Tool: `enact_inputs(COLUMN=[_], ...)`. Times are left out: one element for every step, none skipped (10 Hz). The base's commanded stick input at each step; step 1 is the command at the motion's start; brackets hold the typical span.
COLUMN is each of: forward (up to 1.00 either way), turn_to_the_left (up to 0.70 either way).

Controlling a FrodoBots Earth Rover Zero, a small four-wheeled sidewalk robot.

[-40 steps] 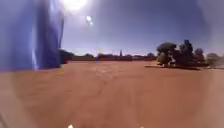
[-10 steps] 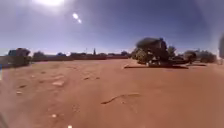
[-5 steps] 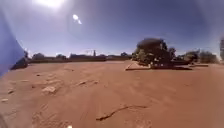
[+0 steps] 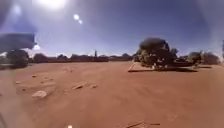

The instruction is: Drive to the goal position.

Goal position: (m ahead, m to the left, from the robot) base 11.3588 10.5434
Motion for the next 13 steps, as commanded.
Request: enact_inputs(forward=[0.70, 0.70, 0.70, 0.70, 0.70, 0.70, 0.70, 0.70, 0.70, 0.70, 0.70, 0.70, 0.70], turn_to_the_left=[0.00, 0.00, 0.00, 0.00, 0.00, 0.00, 0.00, 0.00, 0.00, 0.00, 0.00, 0.00, 0.00])
